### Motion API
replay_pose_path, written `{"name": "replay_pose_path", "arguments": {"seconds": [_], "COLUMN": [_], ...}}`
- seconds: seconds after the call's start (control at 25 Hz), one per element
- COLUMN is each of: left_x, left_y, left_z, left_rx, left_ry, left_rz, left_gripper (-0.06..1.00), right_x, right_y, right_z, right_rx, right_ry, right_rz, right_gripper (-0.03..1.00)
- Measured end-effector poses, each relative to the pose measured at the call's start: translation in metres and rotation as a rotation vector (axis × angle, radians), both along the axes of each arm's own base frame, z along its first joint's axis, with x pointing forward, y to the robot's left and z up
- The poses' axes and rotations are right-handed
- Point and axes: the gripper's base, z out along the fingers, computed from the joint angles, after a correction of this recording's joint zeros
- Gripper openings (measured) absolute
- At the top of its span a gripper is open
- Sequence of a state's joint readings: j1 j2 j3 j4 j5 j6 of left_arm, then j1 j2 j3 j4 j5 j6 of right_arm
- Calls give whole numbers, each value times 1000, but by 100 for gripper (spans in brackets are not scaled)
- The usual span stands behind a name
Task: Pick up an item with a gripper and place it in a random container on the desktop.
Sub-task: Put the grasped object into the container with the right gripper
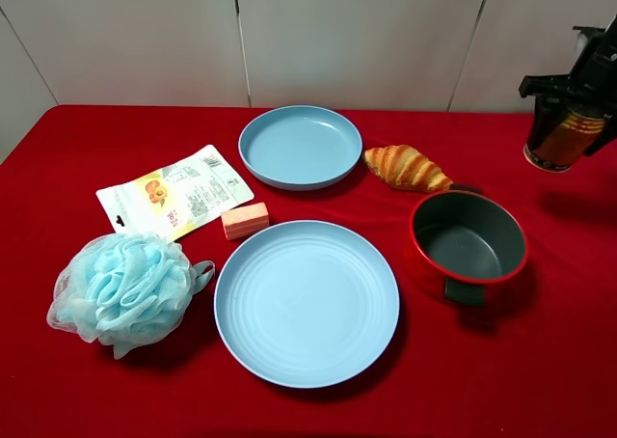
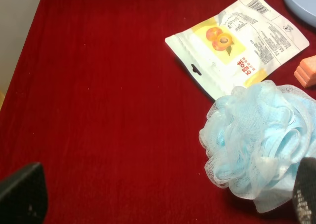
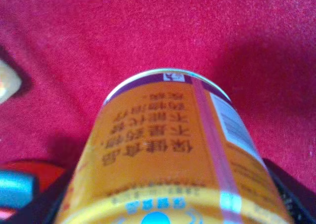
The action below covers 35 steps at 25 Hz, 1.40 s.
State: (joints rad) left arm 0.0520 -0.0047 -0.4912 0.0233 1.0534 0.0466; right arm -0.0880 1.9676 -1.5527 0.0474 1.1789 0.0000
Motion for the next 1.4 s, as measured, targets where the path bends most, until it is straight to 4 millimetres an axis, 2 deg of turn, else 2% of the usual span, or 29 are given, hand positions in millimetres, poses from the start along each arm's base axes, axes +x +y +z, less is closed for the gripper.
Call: {"name": "replay_pose_path", "arguments": {"seconds": [0.56,0.92,1.12,1.4], "left_x": [0,0,0,0], "left_y": [0,0,0,0], "left_z": [0,0,0,0], "left_rx": [0,0,0,0], "left_ry": [0,0,0,0], "left_rz": [0,0,0,0], "left_gripper": [100,100,100,100], "right_x": [-19,-28,-34,-40], "right_y": [8,15,33,80], "right_z": [53,72,85,90], "right_rx": [64,120,118,97], "right_ry": [-108,-158,-189,-194], "right_rz": [-24,-32,21,167], "right_gripper": [48,48,48,48]}}
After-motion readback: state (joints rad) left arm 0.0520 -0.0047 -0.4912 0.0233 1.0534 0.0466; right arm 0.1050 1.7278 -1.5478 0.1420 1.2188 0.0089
